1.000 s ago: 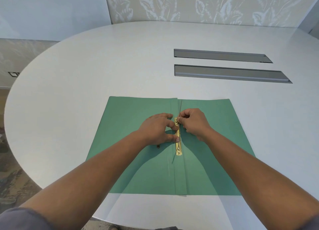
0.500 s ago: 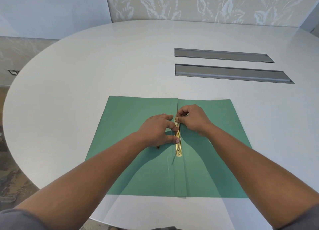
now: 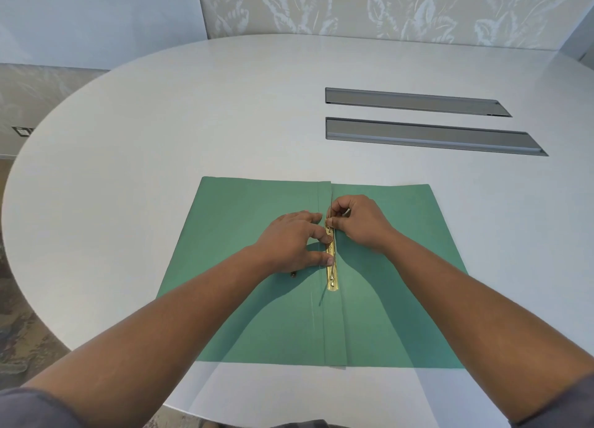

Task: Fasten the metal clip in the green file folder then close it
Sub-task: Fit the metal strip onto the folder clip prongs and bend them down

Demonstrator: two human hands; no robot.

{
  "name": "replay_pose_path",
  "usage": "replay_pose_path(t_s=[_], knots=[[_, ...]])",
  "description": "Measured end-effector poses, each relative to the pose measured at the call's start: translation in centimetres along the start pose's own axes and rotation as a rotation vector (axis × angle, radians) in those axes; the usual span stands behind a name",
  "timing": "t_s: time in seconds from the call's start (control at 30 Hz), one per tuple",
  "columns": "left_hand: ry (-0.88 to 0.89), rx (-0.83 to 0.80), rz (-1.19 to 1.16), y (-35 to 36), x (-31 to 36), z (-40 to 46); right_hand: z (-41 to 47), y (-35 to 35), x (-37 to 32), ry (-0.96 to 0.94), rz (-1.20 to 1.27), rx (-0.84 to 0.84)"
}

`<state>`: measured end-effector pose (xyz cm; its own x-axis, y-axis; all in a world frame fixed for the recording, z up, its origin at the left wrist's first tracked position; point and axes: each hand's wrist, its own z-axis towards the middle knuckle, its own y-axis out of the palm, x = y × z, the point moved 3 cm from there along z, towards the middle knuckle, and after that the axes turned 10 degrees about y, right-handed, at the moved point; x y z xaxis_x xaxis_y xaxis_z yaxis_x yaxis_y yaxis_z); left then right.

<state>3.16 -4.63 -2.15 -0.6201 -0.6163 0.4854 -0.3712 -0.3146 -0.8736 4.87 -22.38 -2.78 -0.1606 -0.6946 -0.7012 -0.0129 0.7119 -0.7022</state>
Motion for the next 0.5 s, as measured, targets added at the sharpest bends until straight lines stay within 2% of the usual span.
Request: replay_pose_path(t_s=[0.33, 0.5], knots=[[0.01, -0.01, 0.002, -0.1, 0.1, 0.0, 1.1, 0.0, -1.1, 0.037, -0.063, -0.088], [0.009, 0.001, -0.008, -0.1, 0.0, -0.1, 1.0, -0.2, -0.8, 0.162, 0.078, -0.13]])
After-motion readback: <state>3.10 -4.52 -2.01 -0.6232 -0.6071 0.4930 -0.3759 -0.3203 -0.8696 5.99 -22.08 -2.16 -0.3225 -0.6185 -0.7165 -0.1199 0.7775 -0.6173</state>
